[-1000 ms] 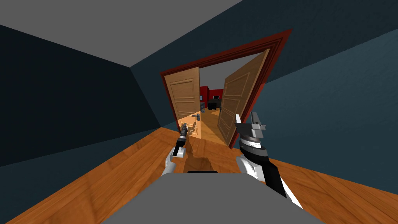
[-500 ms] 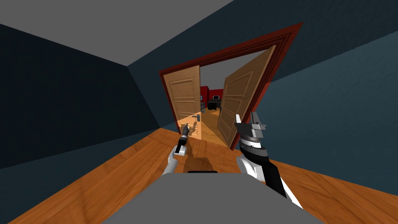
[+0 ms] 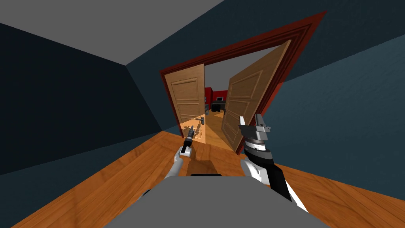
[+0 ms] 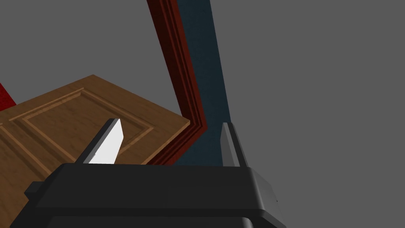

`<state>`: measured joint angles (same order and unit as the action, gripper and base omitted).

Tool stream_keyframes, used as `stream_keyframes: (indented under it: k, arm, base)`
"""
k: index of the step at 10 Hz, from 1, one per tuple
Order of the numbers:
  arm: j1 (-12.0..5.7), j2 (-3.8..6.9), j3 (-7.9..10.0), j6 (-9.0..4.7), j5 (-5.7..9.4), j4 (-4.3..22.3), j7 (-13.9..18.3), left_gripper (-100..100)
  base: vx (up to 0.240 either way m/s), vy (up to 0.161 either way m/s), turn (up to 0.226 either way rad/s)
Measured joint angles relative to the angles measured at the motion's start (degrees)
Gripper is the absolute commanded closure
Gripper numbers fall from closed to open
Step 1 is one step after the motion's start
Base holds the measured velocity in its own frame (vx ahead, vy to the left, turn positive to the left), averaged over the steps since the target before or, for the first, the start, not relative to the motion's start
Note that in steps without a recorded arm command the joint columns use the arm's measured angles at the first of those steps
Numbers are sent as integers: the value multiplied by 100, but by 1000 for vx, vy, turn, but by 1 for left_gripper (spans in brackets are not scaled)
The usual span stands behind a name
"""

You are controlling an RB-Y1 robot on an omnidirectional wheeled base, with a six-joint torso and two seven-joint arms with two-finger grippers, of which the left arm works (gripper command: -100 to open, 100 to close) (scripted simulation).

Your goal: Push the door open

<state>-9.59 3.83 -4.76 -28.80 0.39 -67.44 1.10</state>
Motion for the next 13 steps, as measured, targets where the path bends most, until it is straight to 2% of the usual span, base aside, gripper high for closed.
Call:
stream_keyframes:
  k: [4, 8, 10, 13]
  arm:
    - [-412, -47, -24, 84, -18, 639, 87, -100]
    - [-712, -146, -62, 192, -49, 1111, 131, -100]
    - [-837, -170, -62, 182, -53, 1327, 147, -100]
    - [-1040, -234, -84, 236, -69, 1646, 182, -100]
  base:
    - [105, 34, -11]
    - [83, 37, -10]
    - [64, 19, -7]
    - [98, 36, -10]
